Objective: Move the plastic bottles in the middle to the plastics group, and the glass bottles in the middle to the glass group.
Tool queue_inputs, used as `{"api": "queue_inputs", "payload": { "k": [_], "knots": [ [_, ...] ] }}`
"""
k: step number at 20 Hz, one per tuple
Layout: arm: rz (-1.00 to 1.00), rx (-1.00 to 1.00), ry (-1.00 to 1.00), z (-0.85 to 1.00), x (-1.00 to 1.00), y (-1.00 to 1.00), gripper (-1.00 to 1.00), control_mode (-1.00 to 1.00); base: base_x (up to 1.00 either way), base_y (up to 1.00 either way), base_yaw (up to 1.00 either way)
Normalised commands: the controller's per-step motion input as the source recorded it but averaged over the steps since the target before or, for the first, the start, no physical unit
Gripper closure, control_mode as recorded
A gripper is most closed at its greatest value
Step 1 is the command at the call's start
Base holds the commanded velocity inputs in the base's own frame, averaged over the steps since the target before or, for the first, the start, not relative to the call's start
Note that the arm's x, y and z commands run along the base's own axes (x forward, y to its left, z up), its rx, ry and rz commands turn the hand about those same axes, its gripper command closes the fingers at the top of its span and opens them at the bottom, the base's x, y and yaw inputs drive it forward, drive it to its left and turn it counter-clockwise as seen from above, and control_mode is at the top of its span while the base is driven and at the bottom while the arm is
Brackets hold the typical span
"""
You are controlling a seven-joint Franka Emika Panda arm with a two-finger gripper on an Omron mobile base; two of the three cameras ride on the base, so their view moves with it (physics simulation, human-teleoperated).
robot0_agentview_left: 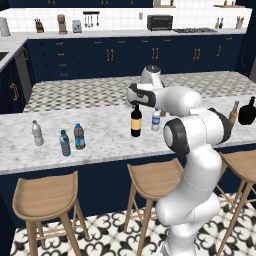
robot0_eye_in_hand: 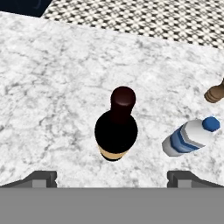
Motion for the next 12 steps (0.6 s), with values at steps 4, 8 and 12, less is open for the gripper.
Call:
{"api": "queue_inputs", "payload": {
  "k": [4, 8, 12],
  "knots": [
    [0.00, 0.00, 0.00, -0.12, 0.19, -0.01, -1.00, -1.00, 0.00, 0.00, 0.00],
    [0.00, 0.00, 0.00, -0.07, 0.21, 0.00, -1.00, -1.00, 0.00, 0.00, 0.00],
    [0.00, 0.00, 0.00, 0.00, 0.19, 0.00, -1.00, -1.00, 0.00, 0.00, 0.00]
  ]
}}
